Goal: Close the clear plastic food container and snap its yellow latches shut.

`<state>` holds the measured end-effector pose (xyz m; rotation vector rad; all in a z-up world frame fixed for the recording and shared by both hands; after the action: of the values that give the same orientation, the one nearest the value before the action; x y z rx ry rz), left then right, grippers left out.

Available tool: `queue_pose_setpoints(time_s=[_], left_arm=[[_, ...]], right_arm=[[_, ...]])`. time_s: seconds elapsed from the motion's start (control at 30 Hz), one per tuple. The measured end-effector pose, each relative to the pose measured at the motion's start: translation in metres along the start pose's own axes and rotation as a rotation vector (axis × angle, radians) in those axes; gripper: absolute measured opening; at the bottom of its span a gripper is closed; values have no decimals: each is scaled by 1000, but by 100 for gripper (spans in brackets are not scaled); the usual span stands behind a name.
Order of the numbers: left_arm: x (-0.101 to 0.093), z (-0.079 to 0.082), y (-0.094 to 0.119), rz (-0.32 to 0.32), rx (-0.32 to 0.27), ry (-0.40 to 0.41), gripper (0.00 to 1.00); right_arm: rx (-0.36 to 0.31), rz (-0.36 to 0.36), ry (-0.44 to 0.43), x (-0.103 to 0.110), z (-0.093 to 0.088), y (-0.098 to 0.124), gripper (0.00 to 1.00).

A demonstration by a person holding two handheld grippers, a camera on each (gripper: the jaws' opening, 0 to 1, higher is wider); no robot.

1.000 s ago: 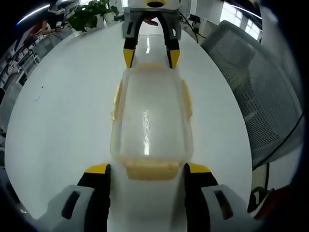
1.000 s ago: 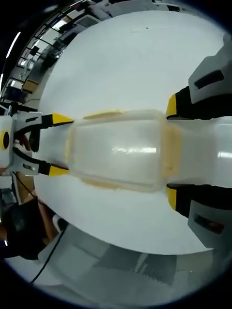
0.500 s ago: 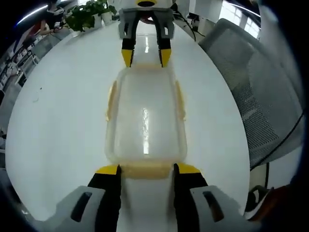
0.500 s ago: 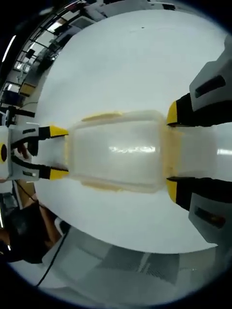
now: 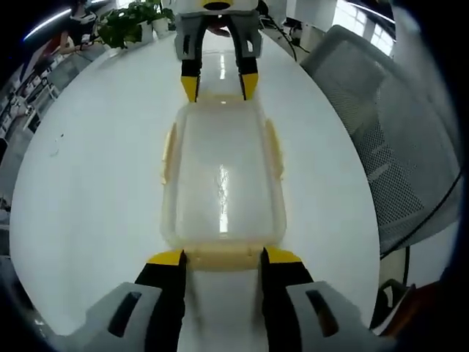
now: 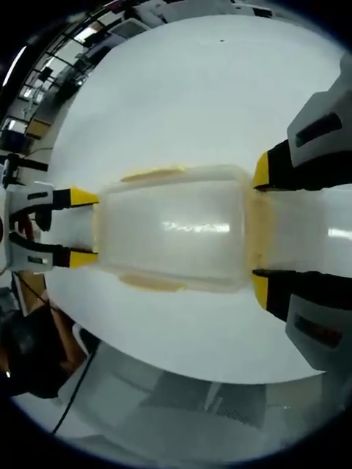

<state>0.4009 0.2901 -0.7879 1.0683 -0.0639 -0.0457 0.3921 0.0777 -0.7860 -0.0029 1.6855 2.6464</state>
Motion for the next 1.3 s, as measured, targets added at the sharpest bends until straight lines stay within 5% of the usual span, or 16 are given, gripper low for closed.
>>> queue_pose_setpoints(time_s=[0.97, 1.3], left_arm=[[0, 2, 8, 26, 46, 27, 39], [-7, 21, 29, 22, 27, 24, 39]], right_arm=[[2, -16, -18, 3, 3, 3, 40], [-7, 0, -16, 10, 3, 27, 39]])
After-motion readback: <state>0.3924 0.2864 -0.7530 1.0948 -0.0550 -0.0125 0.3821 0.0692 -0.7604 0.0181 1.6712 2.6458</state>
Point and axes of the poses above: the point that each gripper's makers call its tool centre point, and the gripper's own axes: y roughly backward along the fingers, x roughly to its left, z roughly out of its top, the point moved 8 cm from there along y, roughly backward along the fingers, and after that the axes turned 4 degrees about -x, right-handed, at the moved point
